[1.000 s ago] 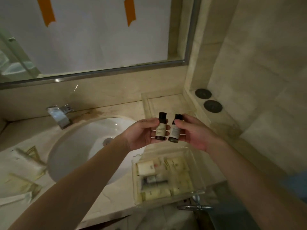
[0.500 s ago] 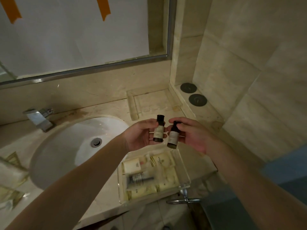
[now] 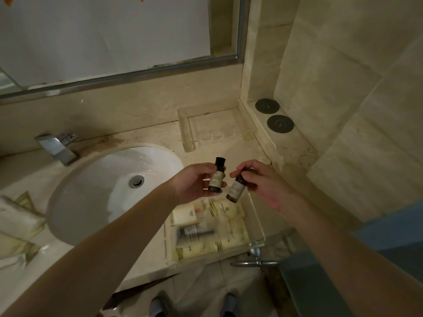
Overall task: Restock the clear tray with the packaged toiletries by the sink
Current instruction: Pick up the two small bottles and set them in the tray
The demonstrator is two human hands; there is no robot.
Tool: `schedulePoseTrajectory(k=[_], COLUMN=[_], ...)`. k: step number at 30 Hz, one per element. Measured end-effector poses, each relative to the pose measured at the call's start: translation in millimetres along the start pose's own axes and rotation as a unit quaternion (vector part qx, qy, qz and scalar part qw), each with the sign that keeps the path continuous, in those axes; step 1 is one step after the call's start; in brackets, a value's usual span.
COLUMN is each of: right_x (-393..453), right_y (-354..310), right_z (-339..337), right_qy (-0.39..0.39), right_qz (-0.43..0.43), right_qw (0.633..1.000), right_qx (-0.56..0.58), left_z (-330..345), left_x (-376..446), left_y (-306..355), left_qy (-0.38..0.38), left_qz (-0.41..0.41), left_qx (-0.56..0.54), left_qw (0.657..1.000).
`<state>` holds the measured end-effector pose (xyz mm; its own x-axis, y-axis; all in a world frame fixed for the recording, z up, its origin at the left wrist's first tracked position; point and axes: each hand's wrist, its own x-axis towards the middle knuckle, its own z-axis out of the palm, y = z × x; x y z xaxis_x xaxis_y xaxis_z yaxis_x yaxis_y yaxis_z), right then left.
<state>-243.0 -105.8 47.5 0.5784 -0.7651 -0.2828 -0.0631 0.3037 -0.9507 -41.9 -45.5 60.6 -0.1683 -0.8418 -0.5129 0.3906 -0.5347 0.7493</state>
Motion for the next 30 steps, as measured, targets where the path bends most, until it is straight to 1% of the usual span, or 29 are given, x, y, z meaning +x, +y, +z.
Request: schedulePoseTrajectory(k=[2,6,10,13,14,18,22,27,30], right_x=[3,8,15,25,29,38,37,36,34], right_y=[9,31,50,63,67,73,78,88,88], right_z=[0,-1,-3,-2,0,6,8,11,12], right_qy=[-0.003,0.021,0.048,0.044,0.038,0.014,0.006,0.027,0.033], right_qz=[0.004,-0.005,-0.003,-0.008,-0.017,-0.074,-0.12,-0.156,-0.16], right_qw=[1.0,0.993,0.964,0.944,0.934,0.874,0.809,0.75,0.729], right_qx=[-0.013,-0.116,-0.26,-0.326,-0.355,-0.48,-0.576,-0.643,-0.665], left_z=[-5,-15,-25,-31,-33,-40,-46,-44,-42], left_x=[-1,0,0,-2,-2,-7,-13,-16,-15], left_y=[-4,-11,-17,-20,-21,-26,-28,-28,-26], left_qy=[0.012,0.052,0.088,0.107,0.112,0.12,0.104,0.088,0.108], left_qz=[-0.005,-0.007,-0.013,-0.02,-0.023,-0.031,-0.037,-0.036,-0.025], left_qx=[0.003,-0.012,-0.025,-0.026,-0.027,-0.025,-0.033,-0.007,-0.004], left_qw=[1.0,0.999,0.996,0.994,0.993,0.992,0.993,0.995,0.994])
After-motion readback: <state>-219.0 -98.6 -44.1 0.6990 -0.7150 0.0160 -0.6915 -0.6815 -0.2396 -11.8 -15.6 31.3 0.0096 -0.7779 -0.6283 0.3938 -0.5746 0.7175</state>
